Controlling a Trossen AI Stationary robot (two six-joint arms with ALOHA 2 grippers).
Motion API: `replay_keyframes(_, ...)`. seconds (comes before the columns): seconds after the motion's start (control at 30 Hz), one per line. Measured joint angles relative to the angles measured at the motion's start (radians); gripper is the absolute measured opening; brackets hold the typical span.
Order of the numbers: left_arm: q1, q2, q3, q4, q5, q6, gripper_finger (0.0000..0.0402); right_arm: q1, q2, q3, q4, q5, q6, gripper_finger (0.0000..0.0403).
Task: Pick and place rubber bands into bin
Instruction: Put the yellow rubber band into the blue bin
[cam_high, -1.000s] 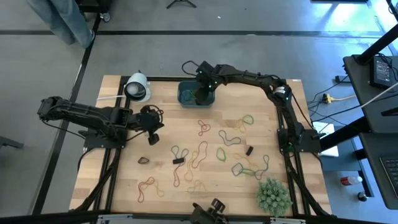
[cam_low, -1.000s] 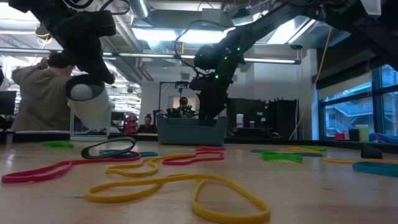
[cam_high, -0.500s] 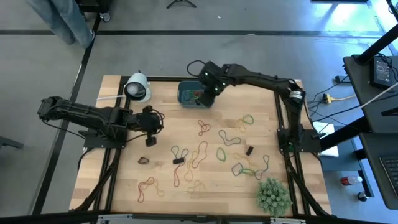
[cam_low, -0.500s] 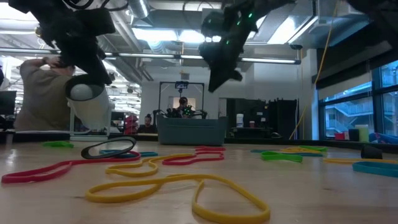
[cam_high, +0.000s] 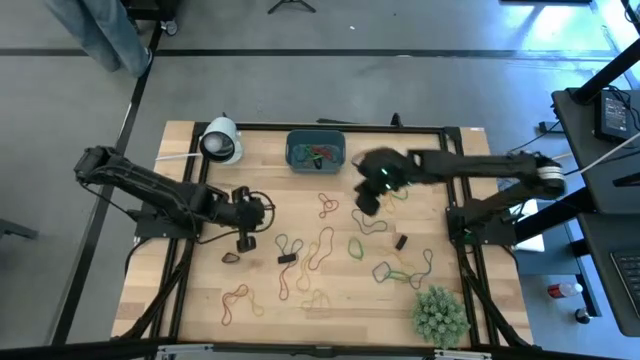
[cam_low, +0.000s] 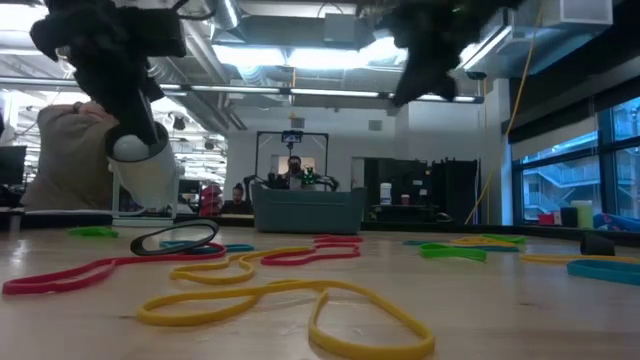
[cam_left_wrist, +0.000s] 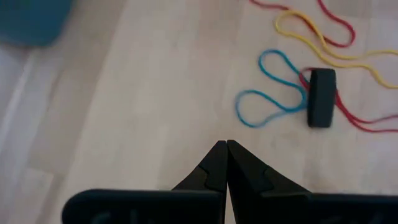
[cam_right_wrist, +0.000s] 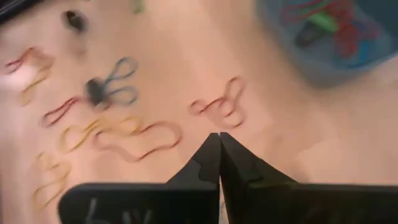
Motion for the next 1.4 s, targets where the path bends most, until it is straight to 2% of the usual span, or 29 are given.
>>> replay_keyframes(0.23, -0.117, 0.150, 0.135, -0.067, 0.053, -0.102, 0.0002, 0.176, -0.181, -0.234, 0.074, 0.004, 0.132, 0.0002)
replay_keyframes(0.43, -0.221, 0.307, 0.258, -0.081, 0.117, -0.102, 0.0002, 0.288, -0.238, -0.344, 0.126, 0.020, 0.202, 0.0004)
replay_keyframes(0.7, -0.317, 0.509, 0.392, -0.104, 0.265, -0.170, 0.0007, 0.364, -0.239, -0.363, 0.140, 0.037, 0.186, 0.0006)
replay_keyframes(0.97, -0.387, 0.630, 0.406, -0.098, 0.339, -0.208, 0.0083, 0.385, -0.239, -0.363, 0.142, 0.037, 0.166, 0.0008)
replay_keyframes(1.17, -0.411, 0.711, 0.406, -0.094, 0.343, -0.147, 0.0128, 0.385, -0.239, -0.363, 0.155, 0.037, 0.154, 0.0008)
replay_keyframes(1.4, -0.430, 0.787, 0.412, -0.109, 0.344, -0.145, 0.0127, 0.385, -0.239, -0.363, 0.160, 0.034, 0.146, 0.0009)
